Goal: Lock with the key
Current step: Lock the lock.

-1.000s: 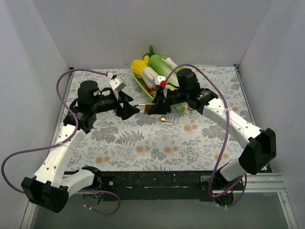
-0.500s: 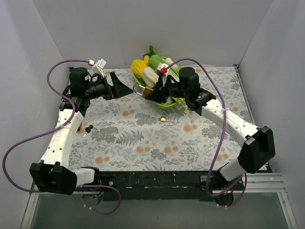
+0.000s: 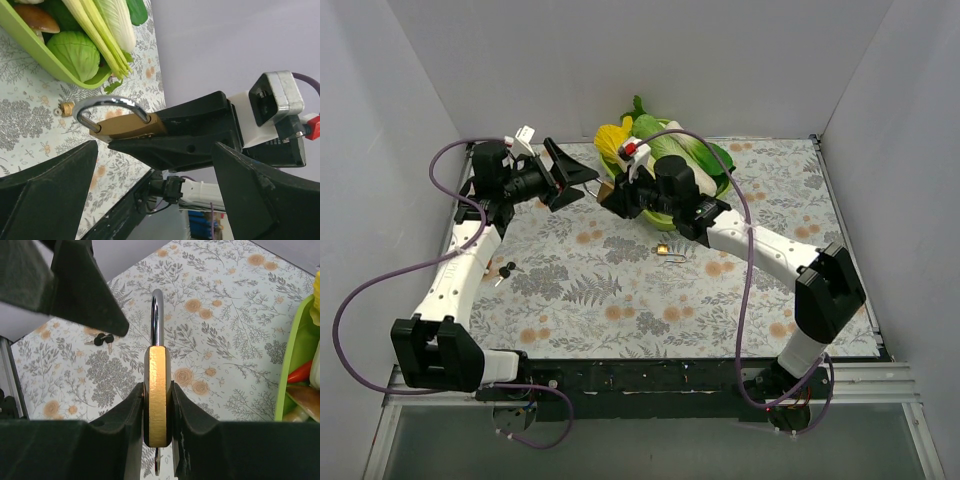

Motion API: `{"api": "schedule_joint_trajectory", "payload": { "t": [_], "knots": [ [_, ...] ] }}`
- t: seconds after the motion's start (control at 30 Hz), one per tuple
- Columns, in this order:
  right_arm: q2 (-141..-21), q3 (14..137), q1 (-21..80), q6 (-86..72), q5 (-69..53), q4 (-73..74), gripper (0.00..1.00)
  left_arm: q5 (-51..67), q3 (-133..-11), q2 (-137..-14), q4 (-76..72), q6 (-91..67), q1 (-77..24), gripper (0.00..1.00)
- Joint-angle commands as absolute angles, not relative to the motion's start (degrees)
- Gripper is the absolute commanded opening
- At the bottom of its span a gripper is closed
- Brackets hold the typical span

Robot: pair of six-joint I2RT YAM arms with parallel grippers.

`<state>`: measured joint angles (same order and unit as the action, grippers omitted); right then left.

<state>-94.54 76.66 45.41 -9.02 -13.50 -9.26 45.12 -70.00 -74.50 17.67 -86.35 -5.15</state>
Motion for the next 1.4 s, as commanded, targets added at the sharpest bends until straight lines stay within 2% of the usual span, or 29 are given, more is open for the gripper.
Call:
{"api": "schedule_joint_trajectory", "payload": {
  "t": [0.0, 0.47, 0.73, 0.83, 0.93, 1.07, 1.17, 1.2, 1.27, 1.3, 1.33, 1.37],
  "knots": [
    [-95.4, 84.6, 45.8, -12.9, -9.1, -20.7, 0.01, 45.3, -68.2, -74.4, 14.5, -92.4, -5.3, 0.98],
    [-101.4, 89.3, 46.9, -15.1, -11.8, -20.9, 0.01, 44.3, -62.0, -76.6, 5.0, -99.2, -5.2, 0.98],
    [-102.2, 90.2, 48.7, -16.0, -9.0, -21.2, 0.01, 43.4, -58.8, -77.9, 0.4, -104.7, -5.2, 0.98],
    [-102.5, 90.4, 49.1, -16.0, -7.5, -21.1, 0.01, 42.2, -58.2, -78.4, 0.4, -106.4, -5.2, 0.97],
    [-102.8, 90.9, 49.5, -15.6, -5.8, -20.4, 0.01, 42.1, -58.0, -79.4, -1.2, -107.8, -5.2, 0.90],
    [-103.1, 90.9, 49.5, -15.6, -5.3, -20.0, 0.01, 42.5, -58.3, -79.7, -2.3, -108.3, -5.2, 0.76],
    [-102.9, 90.6, 49.6, -15.1, -5.1, -19.3, 0.01, 42.5, -58.3, -79.5, -2.5, -107.3, -5.2, 0.50],
    [-102.8, 90.5, 49.5, -15.0, -5.4, -19.1, 0.07, 42.5, -58.4, -79.4, -2.1, -107.1, -5.2, 0.32],
    [-102.9, 91.0, 49.5, -13.3, -7.2, -17.5, 0.25, 42.1, -58.8, -79.3, -1.2, -106.1, -5.1, 0.17],
    [-103.0, 91.6, 49.4, -12.3, -8.3, -14.2, 0.46, 41.8, -59.5, -79.3, -0.4, -105.8, -4.8, 0.08],
    [-103.2, 93.8, 49.1, -11.7, -9.2, -11.5, 0.54, 41.8, -60.0, -79.5, -0.4, -105.0, -4.2, 0.00],
    [-103.2, 94.8, 48.9, -10.8, -11.5, -9.2, 0.60, 42.0, -60.4, -79.5, 1.5, -104.5, -3.8, 0.00]
  ]
}}
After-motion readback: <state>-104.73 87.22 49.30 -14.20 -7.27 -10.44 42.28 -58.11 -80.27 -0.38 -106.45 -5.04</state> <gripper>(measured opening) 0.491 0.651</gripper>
